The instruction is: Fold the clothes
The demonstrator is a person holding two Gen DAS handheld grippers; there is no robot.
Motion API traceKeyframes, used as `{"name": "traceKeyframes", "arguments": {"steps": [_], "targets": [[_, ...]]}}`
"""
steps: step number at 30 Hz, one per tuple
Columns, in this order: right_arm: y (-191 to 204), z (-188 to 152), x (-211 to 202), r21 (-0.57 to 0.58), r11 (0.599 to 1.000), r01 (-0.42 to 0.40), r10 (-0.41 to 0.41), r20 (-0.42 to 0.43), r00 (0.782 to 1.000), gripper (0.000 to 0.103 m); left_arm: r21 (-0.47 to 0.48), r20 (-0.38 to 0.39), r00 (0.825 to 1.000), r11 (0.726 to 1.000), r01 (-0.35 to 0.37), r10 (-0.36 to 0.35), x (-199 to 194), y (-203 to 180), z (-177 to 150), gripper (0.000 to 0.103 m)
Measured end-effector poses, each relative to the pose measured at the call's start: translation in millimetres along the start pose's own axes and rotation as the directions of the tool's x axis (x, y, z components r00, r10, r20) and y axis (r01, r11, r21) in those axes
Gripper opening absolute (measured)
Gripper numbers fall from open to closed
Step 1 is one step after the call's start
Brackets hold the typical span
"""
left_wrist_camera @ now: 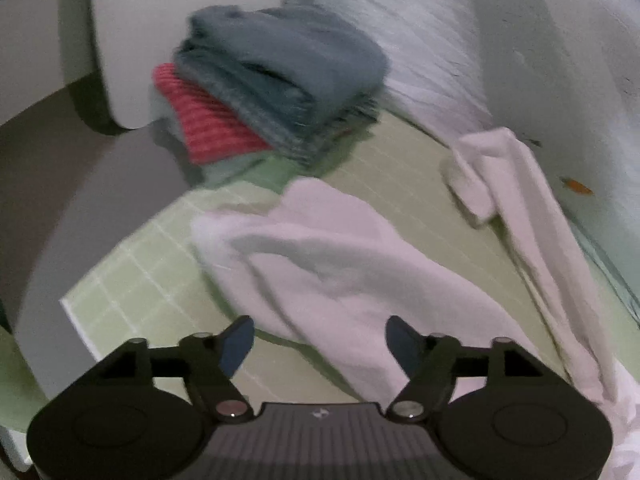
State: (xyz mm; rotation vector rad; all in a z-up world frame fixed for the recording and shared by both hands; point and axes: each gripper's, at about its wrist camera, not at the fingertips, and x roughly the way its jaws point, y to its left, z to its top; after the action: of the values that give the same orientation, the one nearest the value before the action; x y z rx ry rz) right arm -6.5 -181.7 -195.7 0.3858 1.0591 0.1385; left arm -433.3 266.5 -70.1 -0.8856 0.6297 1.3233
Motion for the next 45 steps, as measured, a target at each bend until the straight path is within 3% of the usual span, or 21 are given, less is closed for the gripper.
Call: {"name": "traceKeyframes", "arguments": {"steps": [6,9,10,11,12,13,14,19,22,24,25,29,31,34,39,45], "targets": [[-44,39,10,0.232,0.971,-0.06,0.049,0.056,0.997,0.103,0.061,-0.005,0.998,0.997,0.055,-0.055,-10,-52,-25,0.085],[-52,55,21,0.211,0.975,-0.073,0.066,0.038,0.997,0.096,0.075,-0.014,0.997,0.995,0.071,-0.07,-14,-77,-40,0.092],[-48,58,23,0.159,0.985,-0.067,0.063,0.031,0.998,0.086,0.078,-0.013,0.997,0.994,0.079,-0.078,-15,-84,-44,0.093],[-43,63,26,0.091,0.994,-0.06,0.058,0.026,0.998,0.057,0.082,-0.012,0.996,0.993,0.086,-0.085,-17,-92,-48,0.094],[-39,68,31,0.031,0.999,-0.039,0.038,0.018,0.999,0.048,0.09,-0.009,0.997,0.992,0.083,-0.083,-19,-101,-52,0.096],[-35,73,35,-0.005,1.0,-0.009,0.009,0.015,1.0,0.022,0.099,-0.006,0.997,0.992,0.081,-0.081,-21,-109,-57,0.097],[-35,79,40,-0.017,1.0,-0.001,0.002,0.016,1.0,0.015,0.108,-0.003,0.997,0.991,0.079,-0.079,-23,-118,-61,0.098],[-48,131,49,-0.027,0.998,-0.06,0.062,0.088,0.994,0.013,0.151,0.012,0.998,0.986,0.064,-0.067,-34,-160,-84,0.098],[-48,167,50,-0.06,0.998,-0.014,0.025,0.184,0.983,0.013,0.144,0.032,0.999,0.99,0.008,-0.013,-45,-172,-97,0.098],[-47,182,60,-0.087,0.996,0.03,-0.014,0.18,0.984,0.016,0.136,0.035,0.999,0.99,-0.031,0.027,-53,-174,-108,0.098],[-44,186,66,-0.113,0.992,0.063,-0.043,0.17,0.984,0.023,0.133,0.029,0.998,0.99,-0.053,0.049,-55,-173,-114,0.098],[-35,174,79,-0.266,0.949,0.168,-0.131,0.152,0.98,0.07,0.096,0.005,0.989,0.984,-0.15,0.15,-62,-153,-133,0.098],[-28,160,74,-0.294,0.94,0.174,-0.137,0.142,0.98,0.086,0.04,-0.009,0.985,0.985,-0.17,0.171,-63,-135,-131,0.098],[-17,140,65,-0.312,0.934,0.172,-0.137,0.133,0.982,0.098,-0.039,-0.022,0.987,0.986,-0.159,0.158,-63,-110,-125,0.098],[22,99,44,-0.341,0.936,0.091,-0.051,0.125,0.991,0.103,-0.017,-0.002,0.994,0.994,-0.111,0.111,-47,-87,-101,0.099],[82,16,12,-0.372,0.927,0.057,-0.016,0.113,0.993,0.103,0.064,-0.014,1.0,0.998,-0.006,0.006,-10,-53,-59,0.099]]}}
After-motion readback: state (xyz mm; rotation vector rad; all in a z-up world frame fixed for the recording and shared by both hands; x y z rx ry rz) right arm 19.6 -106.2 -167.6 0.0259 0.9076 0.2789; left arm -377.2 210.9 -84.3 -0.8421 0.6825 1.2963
